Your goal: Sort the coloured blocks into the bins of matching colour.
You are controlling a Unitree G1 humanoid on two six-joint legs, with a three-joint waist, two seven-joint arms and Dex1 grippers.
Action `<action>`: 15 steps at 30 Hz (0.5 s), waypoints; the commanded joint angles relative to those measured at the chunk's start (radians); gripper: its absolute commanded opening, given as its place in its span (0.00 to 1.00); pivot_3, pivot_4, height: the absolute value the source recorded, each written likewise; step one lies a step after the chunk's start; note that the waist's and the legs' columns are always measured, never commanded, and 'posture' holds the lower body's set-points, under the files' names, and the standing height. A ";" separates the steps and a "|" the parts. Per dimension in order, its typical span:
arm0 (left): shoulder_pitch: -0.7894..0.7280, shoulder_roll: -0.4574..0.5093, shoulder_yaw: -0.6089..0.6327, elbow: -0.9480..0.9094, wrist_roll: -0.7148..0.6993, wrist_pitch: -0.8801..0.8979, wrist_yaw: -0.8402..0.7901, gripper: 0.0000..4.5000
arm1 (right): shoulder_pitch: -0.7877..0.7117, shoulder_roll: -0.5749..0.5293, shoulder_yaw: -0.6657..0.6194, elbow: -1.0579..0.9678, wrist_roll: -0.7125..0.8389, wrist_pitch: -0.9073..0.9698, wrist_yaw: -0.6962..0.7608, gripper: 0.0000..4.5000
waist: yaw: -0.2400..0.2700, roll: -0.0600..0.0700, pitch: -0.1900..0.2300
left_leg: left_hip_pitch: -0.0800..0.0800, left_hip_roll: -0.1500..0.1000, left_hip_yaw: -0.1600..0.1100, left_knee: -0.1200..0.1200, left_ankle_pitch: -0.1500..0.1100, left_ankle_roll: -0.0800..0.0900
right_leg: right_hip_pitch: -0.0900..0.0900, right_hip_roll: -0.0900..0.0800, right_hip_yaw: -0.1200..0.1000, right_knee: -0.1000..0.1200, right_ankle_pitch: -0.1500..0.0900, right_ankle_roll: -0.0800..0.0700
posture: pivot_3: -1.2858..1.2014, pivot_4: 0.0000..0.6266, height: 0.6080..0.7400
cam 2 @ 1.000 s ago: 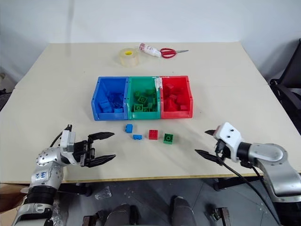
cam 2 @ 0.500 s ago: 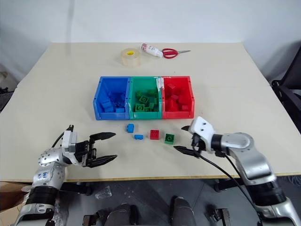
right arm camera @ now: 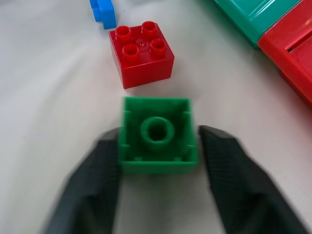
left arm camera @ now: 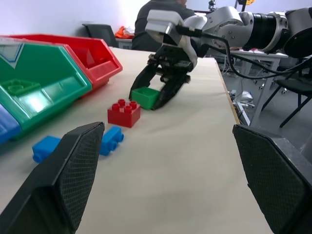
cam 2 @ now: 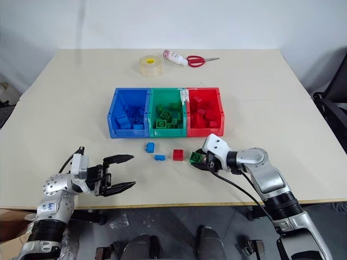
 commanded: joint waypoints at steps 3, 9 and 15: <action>0.006 0.001 0.009 -0.031 -0.012 -0.006 0.008 1.00 | -0.058 0.008 -0.064 -0.084 0.045 0.045 -0.022 0.33 | 0.000 0.000 0.000 | 0.000 0.000 0.000 0.000 0.000 0.000 | 0.000 0.000 0.000 0.000 0.000 0.000 | 0.52 0.24 1.00; -0.017 -0.009 -0.001 -0.007 -0.004 -0.011 0.010 1.00 | -0.272 0.121 -0.058 0.065 0.020 0.009 -0.085 0.33 | -0.004 0.000 0.000 | 0.000 0.001 0.000 0.000 0.000 0.000 | -0.001 0.001 0.000 0.001 0.000 -0.001 | 0.52 0.24 1.00; -0.032 -0.019 -0.008 0.002 0.001 -0.017 0.012 1.00 | -0.488 0.274 -0.045 0.399 -0.063 -0.164 -0.184 0.33 | -0.003 0.000 0.000 | 0.000 0.001 0.001 0.000 0.000 -0.001 | -0.001 0.001 0.000 0.001 0.000 -0.001 | 0.52 0.24 1.00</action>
